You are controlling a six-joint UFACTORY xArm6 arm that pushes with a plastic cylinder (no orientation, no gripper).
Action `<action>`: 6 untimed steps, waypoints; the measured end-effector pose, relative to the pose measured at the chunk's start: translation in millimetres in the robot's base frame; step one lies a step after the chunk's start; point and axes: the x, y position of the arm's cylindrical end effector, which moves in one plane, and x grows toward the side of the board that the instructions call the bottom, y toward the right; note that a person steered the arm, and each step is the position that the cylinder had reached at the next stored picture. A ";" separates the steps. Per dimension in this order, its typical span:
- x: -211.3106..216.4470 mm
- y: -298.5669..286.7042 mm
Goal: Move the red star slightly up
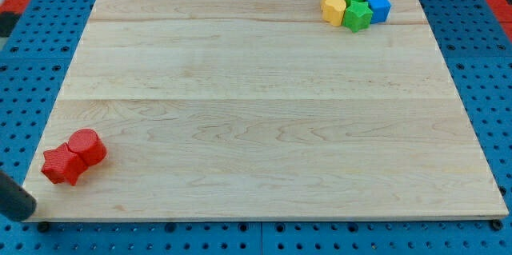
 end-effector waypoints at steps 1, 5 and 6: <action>-24.3 -0.5; -85.3 122.8; -104.5 149.3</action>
